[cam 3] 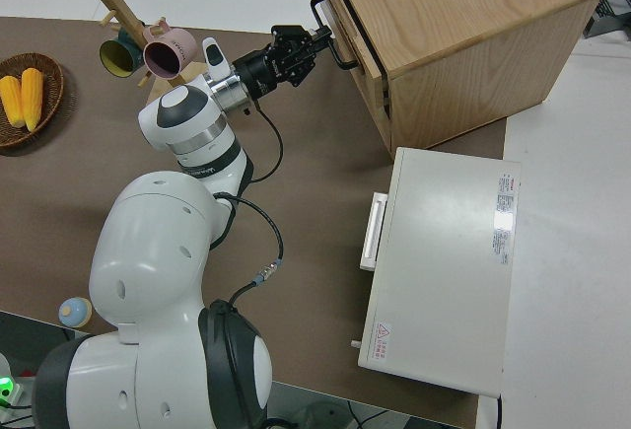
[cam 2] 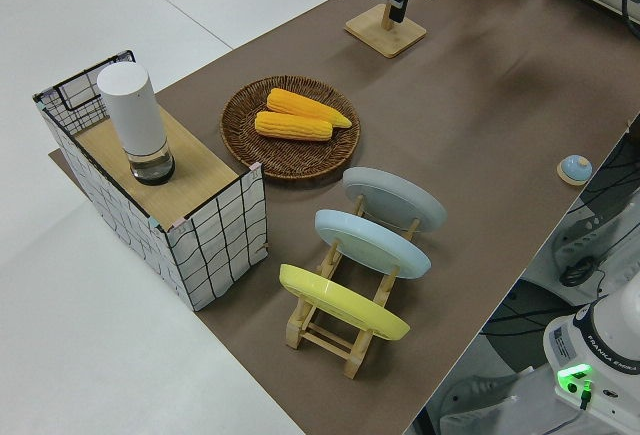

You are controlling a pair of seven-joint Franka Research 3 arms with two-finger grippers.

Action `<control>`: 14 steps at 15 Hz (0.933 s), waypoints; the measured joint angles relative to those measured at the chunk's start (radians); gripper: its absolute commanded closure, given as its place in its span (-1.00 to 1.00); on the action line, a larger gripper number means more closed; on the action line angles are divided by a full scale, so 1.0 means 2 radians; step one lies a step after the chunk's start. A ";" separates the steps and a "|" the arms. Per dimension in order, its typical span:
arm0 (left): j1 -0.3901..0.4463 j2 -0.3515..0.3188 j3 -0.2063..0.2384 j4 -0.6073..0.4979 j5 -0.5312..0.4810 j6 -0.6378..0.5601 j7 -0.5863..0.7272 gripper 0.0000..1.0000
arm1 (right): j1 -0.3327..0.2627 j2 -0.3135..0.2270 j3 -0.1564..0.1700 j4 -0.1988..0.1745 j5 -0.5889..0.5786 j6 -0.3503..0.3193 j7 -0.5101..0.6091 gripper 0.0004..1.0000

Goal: Slide drawer open with right arm
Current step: 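Pull the handle toward the robot with the right gripper, sliding the drawer out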

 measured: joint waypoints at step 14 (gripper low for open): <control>0.000 0.000 0.000 0.000 0.000 0.000 0.000 -1.00 | 0.045 0.006 -0.002 0.019 0.057 -0.050 -0.015 1.00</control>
